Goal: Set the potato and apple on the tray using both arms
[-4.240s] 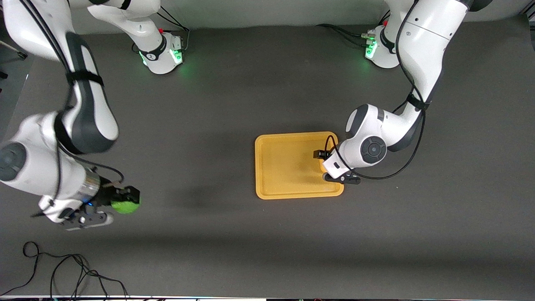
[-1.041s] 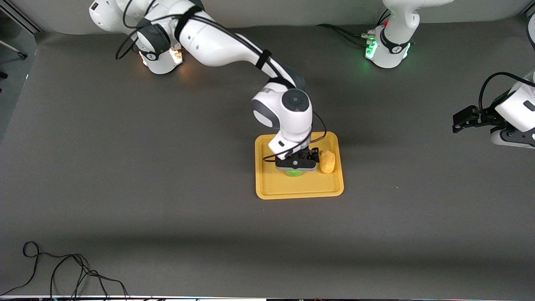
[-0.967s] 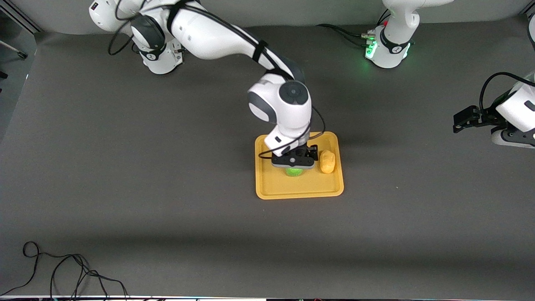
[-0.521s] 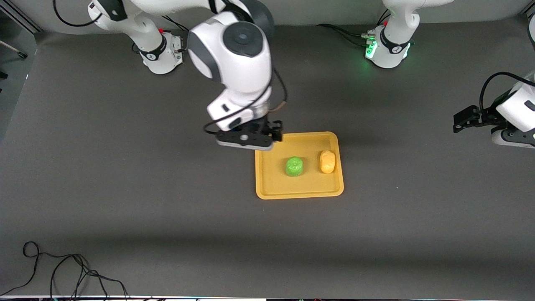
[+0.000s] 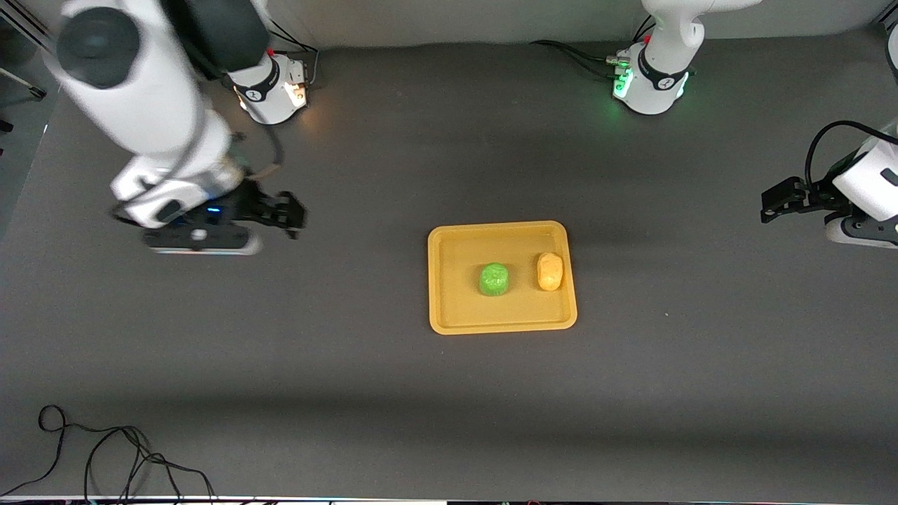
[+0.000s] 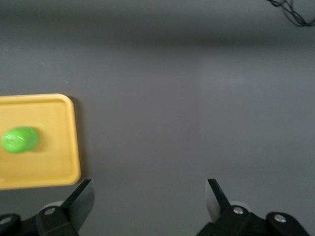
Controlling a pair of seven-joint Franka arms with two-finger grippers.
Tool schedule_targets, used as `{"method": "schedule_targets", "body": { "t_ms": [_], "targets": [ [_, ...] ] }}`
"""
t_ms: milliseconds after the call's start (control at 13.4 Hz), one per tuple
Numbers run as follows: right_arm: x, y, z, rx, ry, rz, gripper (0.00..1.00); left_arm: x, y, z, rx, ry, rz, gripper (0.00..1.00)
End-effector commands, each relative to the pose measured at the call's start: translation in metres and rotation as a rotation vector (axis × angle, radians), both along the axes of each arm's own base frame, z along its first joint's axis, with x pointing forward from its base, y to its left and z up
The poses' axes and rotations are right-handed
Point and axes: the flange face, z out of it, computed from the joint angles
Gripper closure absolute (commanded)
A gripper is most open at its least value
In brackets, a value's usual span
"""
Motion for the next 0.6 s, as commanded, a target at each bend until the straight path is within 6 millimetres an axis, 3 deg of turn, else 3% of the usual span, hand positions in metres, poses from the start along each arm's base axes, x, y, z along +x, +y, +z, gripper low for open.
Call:
{"method": "schedule_targets", "body": {
  "t_ms": [0,372,521],
  "targets": [
    [-0.017,-0.077,-0.004,0.031,0.029,0.051,0.0,-0.005,0.001,0.008,0.005,0.0,-0.011,0.0],
    [-0.008,-0.199,0.0,0.031,0.038,0.047,0.0,-0.006,0.001,0.009,0.006,0.0,-0.012,0.0],
    [-0.008,-0.224,0.003,0.032,0.034,0.03,0.0,-0.006,0.001,0.009,0.006,0.0,-0.012,0.0]
  ]
}}
